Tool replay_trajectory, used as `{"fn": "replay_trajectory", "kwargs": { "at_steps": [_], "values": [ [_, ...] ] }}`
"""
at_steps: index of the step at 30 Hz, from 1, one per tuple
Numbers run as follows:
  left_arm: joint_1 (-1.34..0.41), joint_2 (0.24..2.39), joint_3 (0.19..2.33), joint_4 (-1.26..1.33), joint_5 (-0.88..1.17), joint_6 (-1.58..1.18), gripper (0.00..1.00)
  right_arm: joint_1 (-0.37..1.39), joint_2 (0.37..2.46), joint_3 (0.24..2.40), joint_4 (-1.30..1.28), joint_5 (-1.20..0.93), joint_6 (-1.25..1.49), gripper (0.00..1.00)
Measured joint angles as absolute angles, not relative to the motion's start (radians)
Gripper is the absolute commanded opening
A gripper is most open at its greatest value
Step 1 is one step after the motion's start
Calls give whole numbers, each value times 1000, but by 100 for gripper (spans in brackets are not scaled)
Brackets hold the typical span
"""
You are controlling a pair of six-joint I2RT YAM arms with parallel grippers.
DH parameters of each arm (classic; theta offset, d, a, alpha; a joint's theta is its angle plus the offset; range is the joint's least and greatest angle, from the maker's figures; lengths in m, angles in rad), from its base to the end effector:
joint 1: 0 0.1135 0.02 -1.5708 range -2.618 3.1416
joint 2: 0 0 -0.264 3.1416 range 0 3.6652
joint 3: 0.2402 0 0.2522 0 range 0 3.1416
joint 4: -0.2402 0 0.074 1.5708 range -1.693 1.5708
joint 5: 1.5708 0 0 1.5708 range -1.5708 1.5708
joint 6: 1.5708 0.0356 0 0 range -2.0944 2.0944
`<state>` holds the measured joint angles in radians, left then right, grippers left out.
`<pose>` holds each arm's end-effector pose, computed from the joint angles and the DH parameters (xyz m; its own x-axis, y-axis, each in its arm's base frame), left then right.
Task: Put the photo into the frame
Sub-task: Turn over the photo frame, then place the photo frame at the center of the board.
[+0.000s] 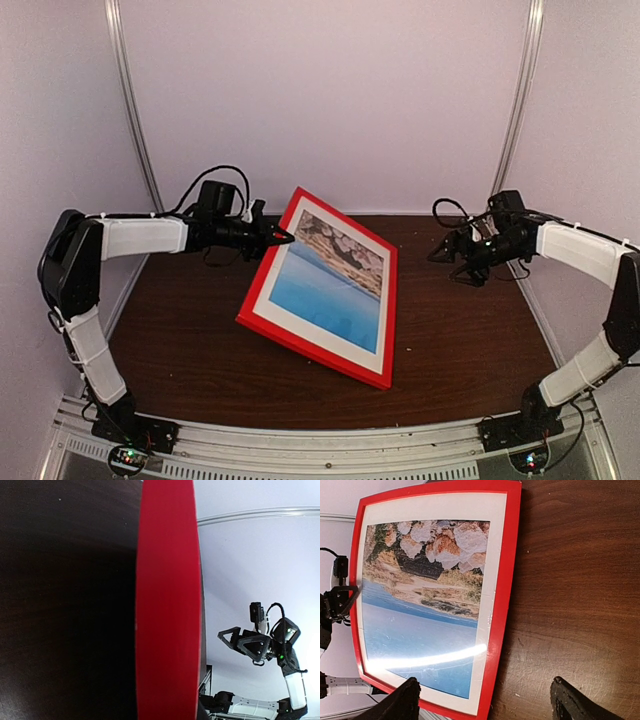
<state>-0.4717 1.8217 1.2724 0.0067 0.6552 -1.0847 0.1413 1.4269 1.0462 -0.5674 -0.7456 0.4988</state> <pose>0.3583 -0.2071 0.2397 -0.9444 -0.3052 -0.1219 -0.0212 0.4267 -0.9042 0.2840 0.0648 0.2581 -0.9431 0.2208 -0.2485 -0.0501 0.6445 0.7629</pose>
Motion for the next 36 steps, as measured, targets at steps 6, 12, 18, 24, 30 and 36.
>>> {"fn": "replay_trajectory", "kwargs": {
  "at_steps": [6, 12, 18, 24, 30, 36],
  "values": [
    [-461, 1866, 1221, 59, 681, -1083, 48, 187, 1502, 1035, -515, -684, 496, 89],
    [-450, 1917, 1178, 52, 682, -1052, 55, 219, 1611, 1035, -457, -639, 495, 89],
    [-435, 1985, 1165, 51, 673, -1019, 59, 240, 1678, 1042, -418, -605, 495, 89],
    [-424, 2014, 1164, -15, 616, -950, 62, 250, 1724, 1066, -403, -582, 492, 89],
    [-419, 1977, 1172, -138, 491, -828, 65, 265, 1780, 1156, -406, -533, 458, 92],
    [-427, 1815, 1113, -271, 315, -706, 67, 286, 1876, 1298, -412, -494, 414, 96]
  ]
}}
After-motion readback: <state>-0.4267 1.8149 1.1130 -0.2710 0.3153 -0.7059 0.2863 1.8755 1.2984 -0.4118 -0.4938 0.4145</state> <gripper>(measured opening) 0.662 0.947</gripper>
